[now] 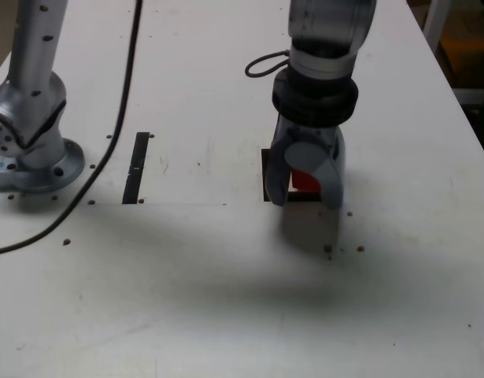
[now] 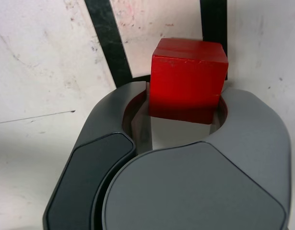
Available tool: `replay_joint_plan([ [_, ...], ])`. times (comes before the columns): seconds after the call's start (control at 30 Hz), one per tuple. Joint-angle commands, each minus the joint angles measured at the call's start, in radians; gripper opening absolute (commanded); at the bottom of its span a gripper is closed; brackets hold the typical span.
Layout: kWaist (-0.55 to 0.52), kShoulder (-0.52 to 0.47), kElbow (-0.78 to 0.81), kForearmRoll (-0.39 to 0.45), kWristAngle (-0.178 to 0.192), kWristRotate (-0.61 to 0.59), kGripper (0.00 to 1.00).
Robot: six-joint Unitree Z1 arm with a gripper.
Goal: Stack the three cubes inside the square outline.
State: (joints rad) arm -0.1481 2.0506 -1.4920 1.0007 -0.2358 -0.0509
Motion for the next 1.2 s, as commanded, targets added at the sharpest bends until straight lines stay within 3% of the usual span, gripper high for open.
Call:
replay_joint_plan([
  [0.0,0.000,0.008,-0.004,-0.001,0.010,-0.013,0.38],
  [0.27,0.012,0.017,0.022,0.000,0.046,-0.054,0.38],
  [0.63,0.027,0.030,0.037,-0.001,0.048,-0.061,0.38],
  [0.97,0.027,0.034,0.046,-0.010,0.046,-0.060,0.62],
  [1.17,0.027,0.033,0.054,-0.009,0.046,-0.060,0.67],
])
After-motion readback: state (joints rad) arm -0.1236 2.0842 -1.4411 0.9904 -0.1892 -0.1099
